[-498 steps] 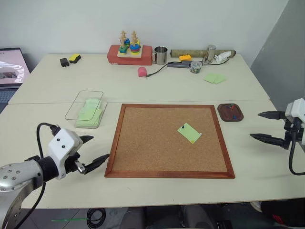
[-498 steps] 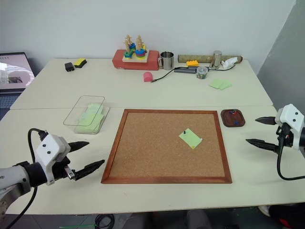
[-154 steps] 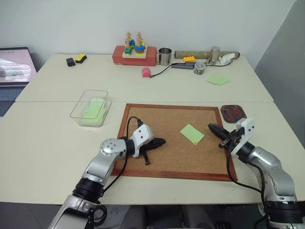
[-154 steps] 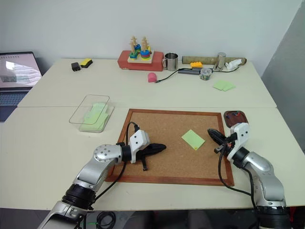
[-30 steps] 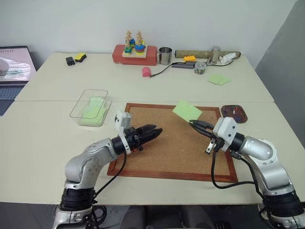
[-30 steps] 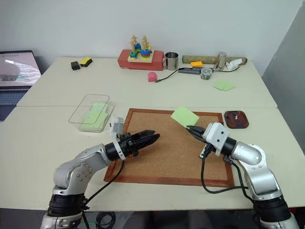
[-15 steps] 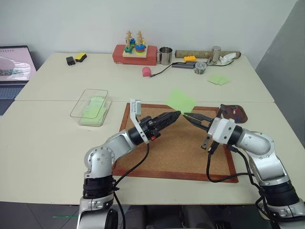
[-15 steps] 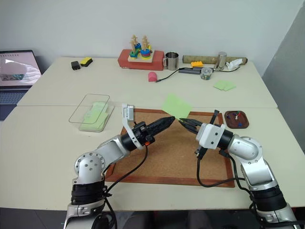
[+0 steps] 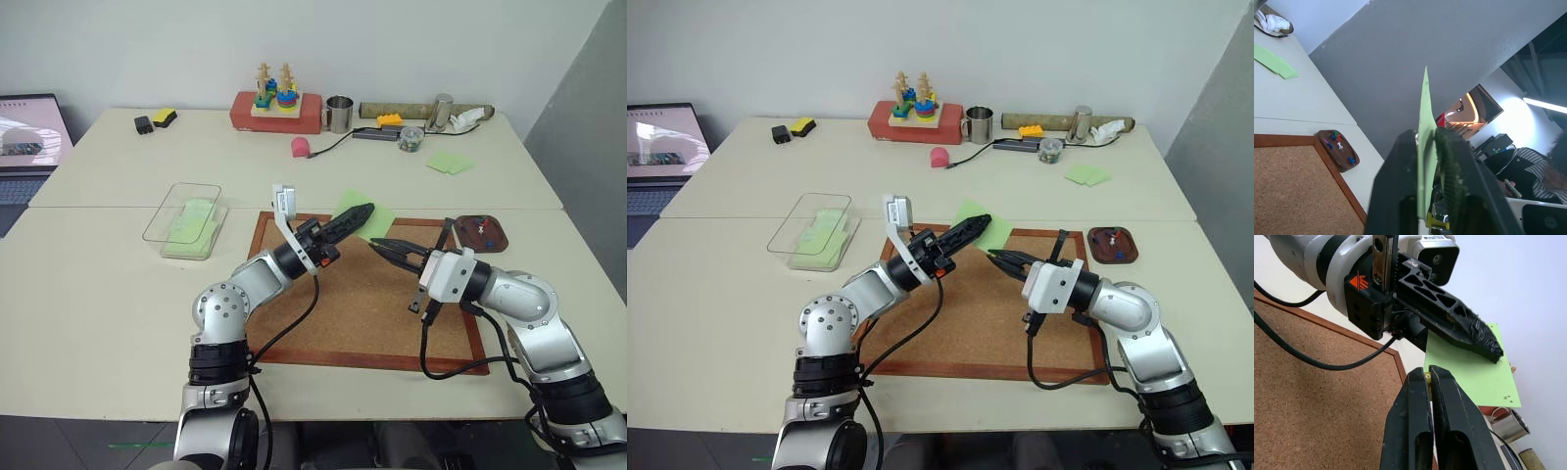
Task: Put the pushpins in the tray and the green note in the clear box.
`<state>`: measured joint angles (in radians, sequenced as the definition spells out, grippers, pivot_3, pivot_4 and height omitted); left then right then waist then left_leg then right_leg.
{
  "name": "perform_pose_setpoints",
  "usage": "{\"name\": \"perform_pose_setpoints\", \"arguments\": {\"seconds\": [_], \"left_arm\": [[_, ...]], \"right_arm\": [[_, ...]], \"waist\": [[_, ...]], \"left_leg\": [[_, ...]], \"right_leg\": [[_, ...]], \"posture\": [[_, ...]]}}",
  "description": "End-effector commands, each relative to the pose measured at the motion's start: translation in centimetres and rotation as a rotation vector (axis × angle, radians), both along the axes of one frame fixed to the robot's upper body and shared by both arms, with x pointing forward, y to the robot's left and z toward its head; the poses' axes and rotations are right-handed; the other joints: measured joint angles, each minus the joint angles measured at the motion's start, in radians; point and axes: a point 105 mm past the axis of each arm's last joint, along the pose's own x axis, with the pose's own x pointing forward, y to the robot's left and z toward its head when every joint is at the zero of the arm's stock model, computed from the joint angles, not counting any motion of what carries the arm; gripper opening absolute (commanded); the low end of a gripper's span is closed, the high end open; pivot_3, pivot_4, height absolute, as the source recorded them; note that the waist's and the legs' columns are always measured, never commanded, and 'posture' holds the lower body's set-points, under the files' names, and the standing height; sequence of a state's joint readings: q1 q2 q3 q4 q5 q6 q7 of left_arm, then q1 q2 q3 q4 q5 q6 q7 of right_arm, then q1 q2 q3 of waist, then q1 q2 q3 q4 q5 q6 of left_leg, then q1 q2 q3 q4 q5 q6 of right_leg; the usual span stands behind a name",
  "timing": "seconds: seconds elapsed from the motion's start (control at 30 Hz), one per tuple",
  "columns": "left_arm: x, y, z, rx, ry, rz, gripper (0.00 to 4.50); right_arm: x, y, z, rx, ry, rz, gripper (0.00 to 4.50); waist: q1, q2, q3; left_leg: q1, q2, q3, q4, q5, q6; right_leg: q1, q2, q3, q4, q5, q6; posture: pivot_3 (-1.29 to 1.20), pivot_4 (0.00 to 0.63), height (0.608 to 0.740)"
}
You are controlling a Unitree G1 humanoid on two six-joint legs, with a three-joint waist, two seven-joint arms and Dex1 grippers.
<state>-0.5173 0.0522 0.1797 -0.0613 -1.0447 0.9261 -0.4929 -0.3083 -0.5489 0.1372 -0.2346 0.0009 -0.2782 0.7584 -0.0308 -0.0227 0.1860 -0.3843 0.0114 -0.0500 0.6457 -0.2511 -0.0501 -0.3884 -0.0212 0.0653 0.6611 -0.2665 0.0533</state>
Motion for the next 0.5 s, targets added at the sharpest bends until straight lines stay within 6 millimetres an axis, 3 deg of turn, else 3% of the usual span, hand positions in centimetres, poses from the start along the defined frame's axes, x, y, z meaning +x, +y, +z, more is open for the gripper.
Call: {"name": "perform_pose_setpoints", "arguments": {"seconds": [0.03,0.5], "left_arm": [[-0.1,-0.1,0.8,0.002,-0.044,0.006,0.03],[1.4,0.2,-0.3,0.076,-0.063,0.097,0.03]], "right_arm": [[-0.7,0.5,1.9,0.025,-0.091,0.037,0.0],[-2.0,1.2,3.3,0.017,-0.199,0.109,0.0]], "waist": [[0.0,0.0,0.0],[0.0,0.0,0.0]], "left_leg": [[0.0,0.0,0.0,0.0,0.0,0.0],[0.0,0.0,0.0,0.0,0.0,0.0]], "right_leg": [[0.0,0.0,0.0,0.0,0.0,0.0],[0.0,0.0,0.0,0.0,0.0,0.0]], "posture": [[0.0,0.15,0.74],[0.0,0.15,0.74]]}}
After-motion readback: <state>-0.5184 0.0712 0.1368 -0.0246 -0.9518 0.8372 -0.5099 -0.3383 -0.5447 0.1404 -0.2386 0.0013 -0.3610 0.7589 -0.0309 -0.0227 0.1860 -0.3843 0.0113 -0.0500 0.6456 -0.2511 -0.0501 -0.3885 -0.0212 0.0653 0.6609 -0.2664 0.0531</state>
